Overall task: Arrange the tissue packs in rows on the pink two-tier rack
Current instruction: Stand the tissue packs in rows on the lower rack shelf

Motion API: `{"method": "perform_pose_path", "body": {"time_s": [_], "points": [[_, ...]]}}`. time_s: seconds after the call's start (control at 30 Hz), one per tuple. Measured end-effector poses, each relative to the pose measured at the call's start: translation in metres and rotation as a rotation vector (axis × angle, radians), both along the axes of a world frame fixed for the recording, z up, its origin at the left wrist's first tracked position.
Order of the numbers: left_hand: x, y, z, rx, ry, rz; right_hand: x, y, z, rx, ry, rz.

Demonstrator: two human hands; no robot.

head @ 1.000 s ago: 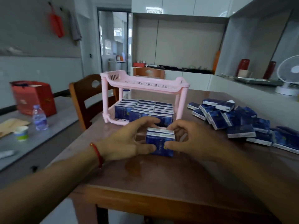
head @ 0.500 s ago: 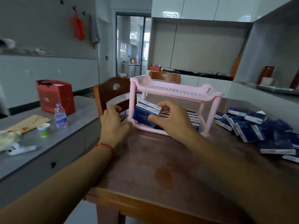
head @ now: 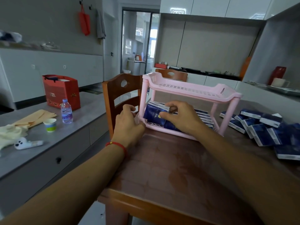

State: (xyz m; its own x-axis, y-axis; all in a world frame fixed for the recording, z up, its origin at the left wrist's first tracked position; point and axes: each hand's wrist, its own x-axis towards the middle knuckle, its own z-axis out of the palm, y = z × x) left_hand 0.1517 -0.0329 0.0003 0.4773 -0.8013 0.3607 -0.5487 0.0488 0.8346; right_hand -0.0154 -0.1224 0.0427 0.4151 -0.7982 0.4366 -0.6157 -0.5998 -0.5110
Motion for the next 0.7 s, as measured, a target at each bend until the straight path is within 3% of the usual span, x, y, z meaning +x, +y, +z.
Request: {"method": "perform_pose_path", "body": {"time_s": [0.5, 0.6, 0.7], "points": [[0.001, -0.003, -0.003, 0.025, -0.003, 0.011, 0.0, 0.002, 0.004, -0.173, 0.405, -0.043], [0.0, -0.001, -0.004, -0.028, -0.136, 0.046, -0.009, 0.004, 0.004, -0.2, 0.462, -0.057], [-0.007, 0.006, -0.001, -0.218, -0.421, 0.033, -0.021, 0.004, 0.001, -0.262, 0.469, -0.059]]}}
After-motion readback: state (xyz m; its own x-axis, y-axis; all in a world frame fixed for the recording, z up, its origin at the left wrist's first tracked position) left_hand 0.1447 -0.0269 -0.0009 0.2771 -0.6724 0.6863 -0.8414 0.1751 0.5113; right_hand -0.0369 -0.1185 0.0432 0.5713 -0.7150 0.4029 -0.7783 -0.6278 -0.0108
